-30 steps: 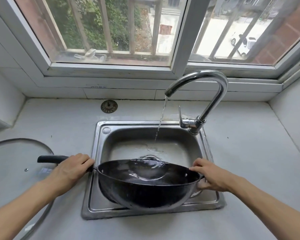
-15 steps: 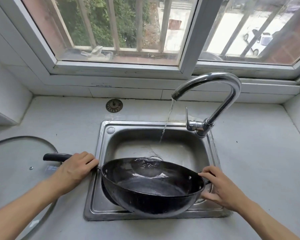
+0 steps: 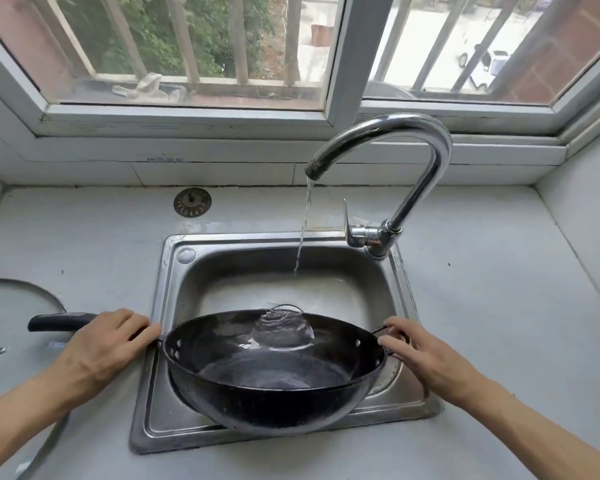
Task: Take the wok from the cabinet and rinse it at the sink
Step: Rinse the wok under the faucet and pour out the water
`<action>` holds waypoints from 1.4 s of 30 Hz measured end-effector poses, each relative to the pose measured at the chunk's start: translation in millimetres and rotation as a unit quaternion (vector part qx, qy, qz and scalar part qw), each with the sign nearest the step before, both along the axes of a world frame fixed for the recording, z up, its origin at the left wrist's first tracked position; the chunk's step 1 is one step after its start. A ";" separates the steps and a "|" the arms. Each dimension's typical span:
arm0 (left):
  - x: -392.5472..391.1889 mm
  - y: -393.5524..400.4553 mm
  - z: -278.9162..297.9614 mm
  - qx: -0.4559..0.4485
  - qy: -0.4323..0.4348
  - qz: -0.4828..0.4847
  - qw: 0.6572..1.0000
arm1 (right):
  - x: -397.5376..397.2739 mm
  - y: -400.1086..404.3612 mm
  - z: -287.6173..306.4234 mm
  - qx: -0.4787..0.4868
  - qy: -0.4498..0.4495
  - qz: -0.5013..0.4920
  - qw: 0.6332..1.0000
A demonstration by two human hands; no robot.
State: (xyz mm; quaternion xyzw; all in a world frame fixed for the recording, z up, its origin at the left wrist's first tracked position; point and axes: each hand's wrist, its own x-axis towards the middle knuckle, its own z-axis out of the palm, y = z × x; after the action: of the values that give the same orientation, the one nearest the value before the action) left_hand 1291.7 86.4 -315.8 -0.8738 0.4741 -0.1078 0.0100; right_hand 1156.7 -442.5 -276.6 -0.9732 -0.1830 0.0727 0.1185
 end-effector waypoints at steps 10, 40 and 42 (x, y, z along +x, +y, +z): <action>23.3 17.0 -0.5 -0.063 0.093 0.078 0.991 | 25.7 -16.9 5.2 0.086 -0.167 0.083 0.979; -5.3 2.9 70.3 -0.081 0.027 0.015 0.996 | 36.4 -15.4 45.5 0.106 -0.201 0.021 0.974; -3.0 4.7 69.6 -0.069 0.032 0.005 0.997 | 43.0 -17.0 43.4 0.097 -0.197 0.008 0.976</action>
State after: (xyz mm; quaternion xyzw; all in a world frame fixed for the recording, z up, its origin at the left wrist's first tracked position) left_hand 1288.7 91.2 -246.2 -0.8780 0.4609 -0.1116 -0.0648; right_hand 1199.6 -459.6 -233.1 -0.9509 -0.2167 -0.1372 0.1734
